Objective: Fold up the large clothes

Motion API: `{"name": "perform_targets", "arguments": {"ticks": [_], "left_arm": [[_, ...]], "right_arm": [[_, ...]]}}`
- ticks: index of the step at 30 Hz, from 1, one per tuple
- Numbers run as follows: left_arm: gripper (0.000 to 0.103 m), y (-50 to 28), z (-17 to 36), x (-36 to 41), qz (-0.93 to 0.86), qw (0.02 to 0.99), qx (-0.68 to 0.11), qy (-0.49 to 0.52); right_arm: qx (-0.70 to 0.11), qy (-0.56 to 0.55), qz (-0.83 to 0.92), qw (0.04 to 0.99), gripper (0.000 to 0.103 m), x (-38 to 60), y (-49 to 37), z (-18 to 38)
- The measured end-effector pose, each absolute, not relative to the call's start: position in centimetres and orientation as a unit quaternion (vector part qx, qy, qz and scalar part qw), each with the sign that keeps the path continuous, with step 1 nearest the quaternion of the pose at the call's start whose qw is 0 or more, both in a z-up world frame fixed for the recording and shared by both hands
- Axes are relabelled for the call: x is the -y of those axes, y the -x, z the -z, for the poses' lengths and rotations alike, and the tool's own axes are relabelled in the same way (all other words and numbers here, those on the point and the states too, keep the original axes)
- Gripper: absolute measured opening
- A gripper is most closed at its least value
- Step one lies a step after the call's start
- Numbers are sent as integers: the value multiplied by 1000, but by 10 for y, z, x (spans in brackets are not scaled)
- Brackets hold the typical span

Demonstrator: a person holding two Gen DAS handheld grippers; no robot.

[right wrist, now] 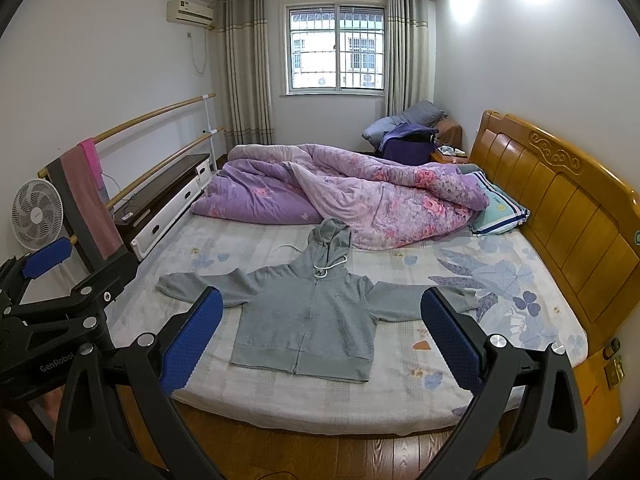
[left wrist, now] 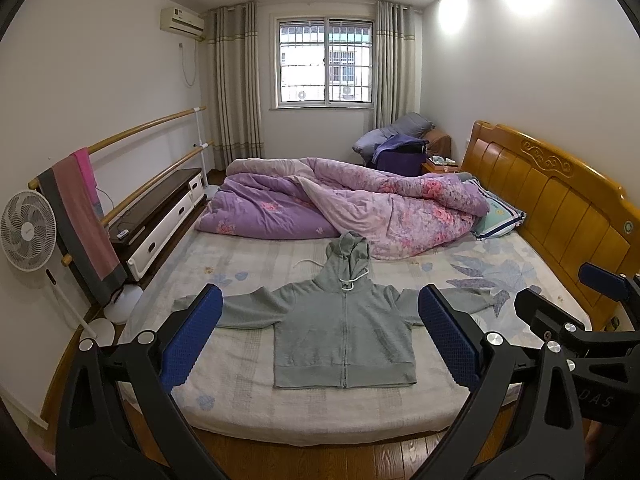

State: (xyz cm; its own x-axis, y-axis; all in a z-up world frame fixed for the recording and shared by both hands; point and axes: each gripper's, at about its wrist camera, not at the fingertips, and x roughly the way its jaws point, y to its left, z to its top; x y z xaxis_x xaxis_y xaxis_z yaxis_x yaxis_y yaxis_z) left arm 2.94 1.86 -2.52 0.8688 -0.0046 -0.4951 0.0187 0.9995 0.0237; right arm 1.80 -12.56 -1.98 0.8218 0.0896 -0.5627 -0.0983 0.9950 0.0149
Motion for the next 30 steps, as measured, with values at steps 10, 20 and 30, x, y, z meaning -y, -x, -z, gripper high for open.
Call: {"name": "perform_targets", "arguments": {"ticks": [10,20,30], "left_arm": [[98,-40,30,-24,13,964,-266,-16],[98,-76,37,-14,6,960,-278,-15],[98,-124,36,0,-20,956,-292,-11]], "right_arm": [[-305,4,-42,951,96,126,-30,24],[-317,1,-52,947,96,137,-68,32],[-326,4,-80,942,96,155,-117,34]]}}
